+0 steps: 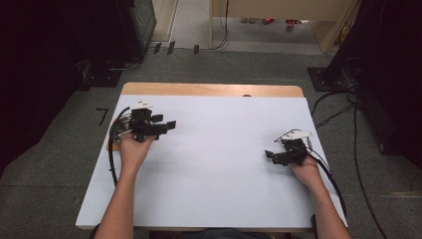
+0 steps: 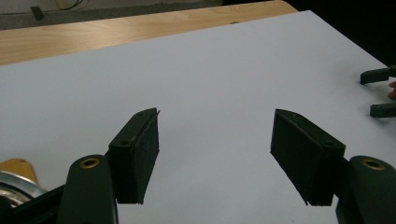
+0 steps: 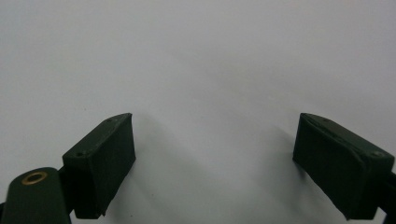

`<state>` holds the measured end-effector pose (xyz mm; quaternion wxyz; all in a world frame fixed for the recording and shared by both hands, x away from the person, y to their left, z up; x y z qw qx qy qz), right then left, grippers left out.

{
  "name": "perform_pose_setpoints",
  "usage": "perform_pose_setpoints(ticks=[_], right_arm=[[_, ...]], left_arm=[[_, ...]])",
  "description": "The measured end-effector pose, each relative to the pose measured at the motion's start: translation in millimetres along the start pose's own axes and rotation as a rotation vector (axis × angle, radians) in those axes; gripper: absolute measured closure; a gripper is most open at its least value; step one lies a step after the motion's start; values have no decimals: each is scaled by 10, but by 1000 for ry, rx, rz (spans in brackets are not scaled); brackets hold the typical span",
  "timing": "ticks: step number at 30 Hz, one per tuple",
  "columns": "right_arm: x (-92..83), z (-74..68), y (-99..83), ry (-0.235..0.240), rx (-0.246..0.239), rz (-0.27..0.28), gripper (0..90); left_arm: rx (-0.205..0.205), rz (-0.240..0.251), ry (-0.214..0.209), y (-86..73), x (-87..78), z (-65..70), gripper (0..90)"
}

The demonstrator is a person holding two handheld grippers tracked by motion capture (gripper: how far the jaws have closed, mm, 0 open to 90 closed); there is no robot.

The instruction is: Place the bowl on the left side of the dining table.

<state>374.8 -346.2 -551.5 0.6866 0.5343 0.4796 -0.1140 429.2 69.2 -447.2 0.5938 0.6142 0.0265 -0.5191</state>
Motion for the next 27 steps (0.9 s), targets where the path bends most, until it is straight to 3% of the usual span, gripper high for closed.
perform_pose_setpoints(ticks=[7,14,20,27], right_arm=[[0,0,0,0,0,0,124],[0,0,0,0,0,0,124],[0,-1,0,0,1,0,124],[0,-1,0,0,1,0,124]], left_arm=[[37,-20,3,-21,113,83,321],[74,-23,-21,-47,259,183,321],[109,-63,-33,-91,392,271,317],[115,-65,-39,-128,510,276,305]])
Point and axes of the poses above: each handheld gripper's, and its own axes: x roughly forward along the jaws, y roughly out of its top, z roughly to its right, the point moved 7 cm from there along x, roughly forward along the jaws, and after that the axes turned 8 degrees about -z, right-handed, at the moved point
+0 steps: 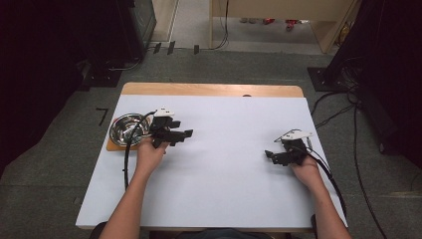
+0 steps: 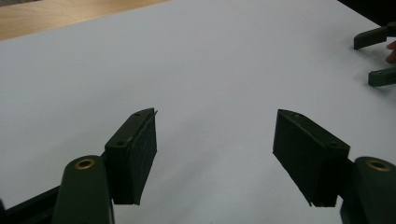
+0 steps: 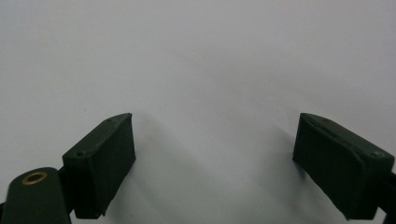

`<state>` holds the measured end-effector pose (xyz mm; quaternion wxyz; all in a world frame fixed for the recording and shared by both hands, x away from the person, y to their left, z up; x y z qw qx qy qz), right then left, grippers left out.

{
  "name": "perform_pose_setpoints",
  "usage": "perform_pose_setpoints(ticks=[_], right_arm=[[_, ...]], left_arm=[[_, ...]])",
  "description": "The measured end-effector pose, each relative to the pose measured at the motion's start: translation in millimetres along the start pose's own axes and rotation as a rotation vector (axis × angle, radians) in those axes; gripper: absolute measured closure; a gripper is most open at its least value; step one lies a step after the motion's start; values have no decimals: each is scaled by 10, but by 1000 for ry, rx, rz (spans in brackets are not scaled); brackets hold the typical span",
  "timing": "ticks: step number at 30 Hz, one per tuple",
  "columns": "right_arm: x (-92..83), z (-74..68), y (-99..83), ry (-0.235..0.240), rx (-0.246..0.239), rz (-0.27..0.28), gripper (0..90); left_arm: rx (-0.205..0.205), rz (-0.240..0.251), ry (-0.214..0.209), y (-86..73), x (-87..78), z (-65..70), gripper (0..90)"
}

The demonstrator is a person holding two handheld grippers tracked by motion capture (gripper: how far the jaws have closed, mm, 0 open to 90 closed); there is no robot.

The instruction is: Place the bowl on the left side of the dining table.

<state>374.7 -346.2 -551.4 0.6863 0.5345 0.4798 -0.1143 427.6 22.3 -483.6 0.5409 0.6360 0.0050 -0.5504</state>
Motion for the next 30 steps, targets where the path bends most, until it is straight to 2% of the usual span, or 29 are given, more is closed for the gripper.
perform_pose_setpoints(ticks=[3,9,12,13,15,20,30], right_arm=[[0,0,0,0,0,0,124],[0,0,0,0,0,0,124],[0,0,0,0,0,0,124],[1,1,0,0,-2,1,124],[1,1,0,0,-2,1,124],[0,0,0,0,0,0,124],[0,0,0,0,0,0,124]], left_arm=[[23,5,13,-11,52,15,302],[52,-16,-18,-40,193,99,274],[59,-29,-45,-56,251,145,257],[60,-35,-81,-71,290,181,255],[61,-41,-89,-78,307,196,253],[110,-67,-79,-116,403,259,253],[146,-68,-74,-126,502,324,253]])
Point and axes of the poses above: each handheld gripper's, and its own axes: x roughly forward along the jaws, y roughly out of its top, z roughly to its right, the point moved 7 cm from there along x, roughly forward along the jaws, and after that the axes turned 8 degrees about -z, right-handed, at the moved point
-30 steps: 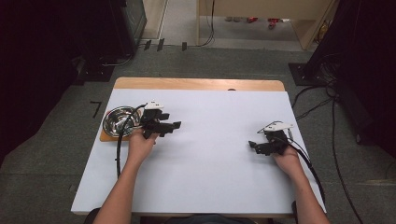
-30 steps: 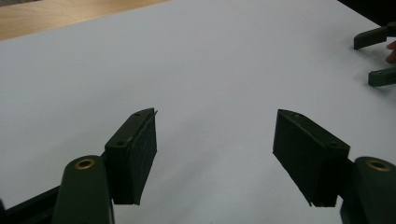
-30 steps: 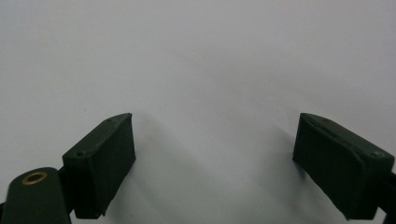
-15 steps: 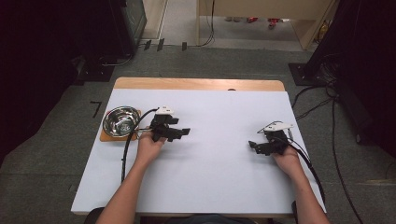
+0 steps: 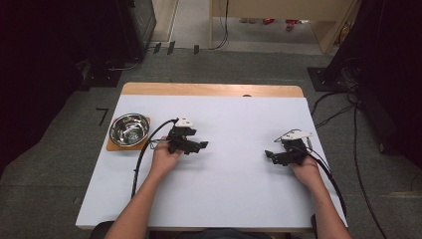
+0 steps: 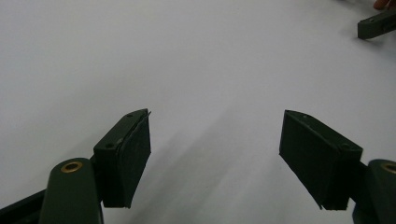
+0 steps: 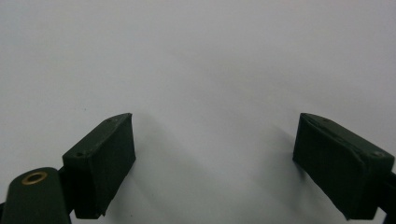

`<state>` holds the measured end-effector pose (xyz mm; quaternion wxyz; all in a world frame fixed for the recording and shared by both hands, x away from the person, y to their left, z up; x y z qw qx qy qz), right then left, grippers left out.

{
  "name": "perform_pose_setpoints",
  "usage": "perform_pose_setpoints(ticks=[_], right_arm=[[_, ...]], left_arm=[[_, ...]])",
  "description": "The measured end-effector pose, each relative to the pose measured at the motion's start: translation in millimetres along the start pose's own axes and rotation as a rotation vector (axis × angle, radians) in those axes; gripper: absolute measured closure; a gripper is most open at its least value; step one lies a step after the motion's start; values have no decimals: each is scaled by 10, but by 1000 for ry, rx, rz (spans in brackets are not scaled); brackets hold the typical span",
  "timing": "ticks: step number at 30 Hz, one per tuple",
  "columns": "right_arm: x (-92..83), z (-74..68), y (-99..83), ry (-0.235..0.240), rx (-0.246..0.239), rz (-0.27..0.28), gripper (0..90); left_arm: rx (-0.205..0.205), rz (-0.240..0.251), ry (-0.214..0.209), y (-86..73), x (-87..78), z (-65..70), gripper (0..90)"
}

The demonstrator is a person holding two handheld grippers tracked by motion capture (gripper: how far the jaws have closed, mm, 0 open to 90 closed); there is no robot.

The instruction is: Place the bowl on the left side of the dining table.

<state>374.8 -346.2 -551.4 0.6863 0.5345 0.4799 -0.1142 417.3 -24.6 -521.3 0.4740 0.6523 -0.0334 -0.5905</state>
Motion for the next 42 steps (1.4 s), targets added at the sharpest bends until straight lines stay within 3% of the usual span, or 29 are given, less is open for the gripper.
perform_pose_setpoints(ticks=[25,34,42], right_arm=[[0,1,0,0,-1,0,124],[1,2,0,0,-3,1,124],[1,2,0,-1,-3,0,124]], left_arm=[[84,-27,-9,-4,341,232,245],[96,-32,-2,4,369,266,202],[130,-49,47,-4,395,299,186]])
Point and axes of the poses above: each handheld gripper's, and its own axes: x roughly forward along the jaws, y roughly out of its top, z roughly to its right, the point moved 7 cm from there along x, roughly forward along the jaws, and after that the axes turned 8 degrees about -z, right-handed, at the moved point
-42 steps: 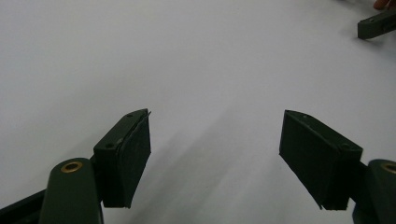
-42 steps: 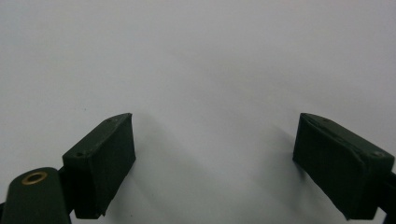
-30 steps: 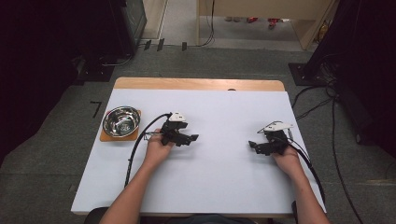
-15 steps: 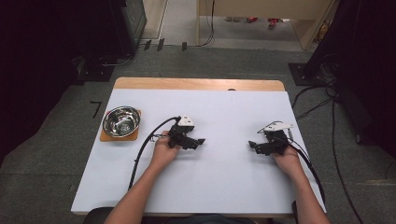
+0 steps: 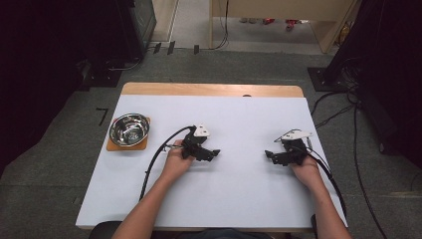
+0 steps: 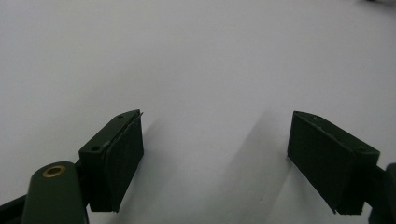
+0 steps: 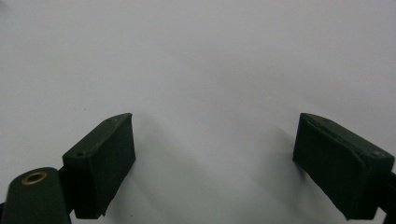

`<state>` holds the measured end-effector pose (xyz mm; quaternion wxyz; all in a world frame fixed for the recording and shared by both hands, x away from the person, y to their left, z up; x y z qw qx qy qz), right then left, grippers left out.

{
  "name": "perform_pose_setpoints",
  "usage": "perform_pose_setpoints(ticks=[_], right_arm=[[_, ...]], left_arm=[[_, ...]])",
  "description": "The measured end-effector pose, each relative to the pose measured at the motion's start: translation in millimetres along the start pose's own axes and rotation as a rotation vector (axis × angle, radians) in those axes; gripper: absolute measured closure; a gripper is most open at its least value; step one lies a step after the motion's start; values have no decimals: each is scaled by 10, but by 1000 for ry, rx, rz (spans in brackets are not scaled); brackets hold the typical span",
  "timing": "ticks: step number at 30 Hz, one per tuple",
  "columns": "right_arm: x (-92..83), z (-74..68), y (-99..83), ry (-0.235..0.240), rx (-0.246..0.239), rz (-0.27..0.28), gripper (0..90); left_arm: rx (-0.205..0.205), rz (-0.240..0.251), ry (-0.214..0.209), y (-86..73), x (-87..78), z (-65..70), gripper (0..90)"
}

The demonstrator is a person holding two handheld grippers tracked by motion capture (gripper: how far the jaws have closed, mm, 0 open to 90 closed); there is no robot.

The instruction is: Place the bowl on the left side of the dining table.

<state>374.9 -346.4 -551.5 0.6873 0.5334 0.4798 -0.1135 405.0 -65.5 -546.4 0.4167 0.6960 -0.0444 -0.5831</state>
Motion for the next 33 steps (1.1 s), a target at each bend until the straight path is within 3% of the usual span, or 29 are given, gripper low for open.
perform_pose_setpoints(ticks=[2,33], right_arm=[[0,0,0,0,0,1,124],[0,0,0,0,0,1,123]], left_arm=[[19,-6,22,-2,8,16,184],[12,-3,18,-1,9,16,184]])
Point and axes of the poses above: each handheld gripper's, and its own axes: x roughly forward along the jaws, y roughly out of its top, z roughly to its right, the point moved 7 cm from there along x, roughly forward along the jaws, and after that the axes turned 8 degrees about -z, right-handed, at the moved point
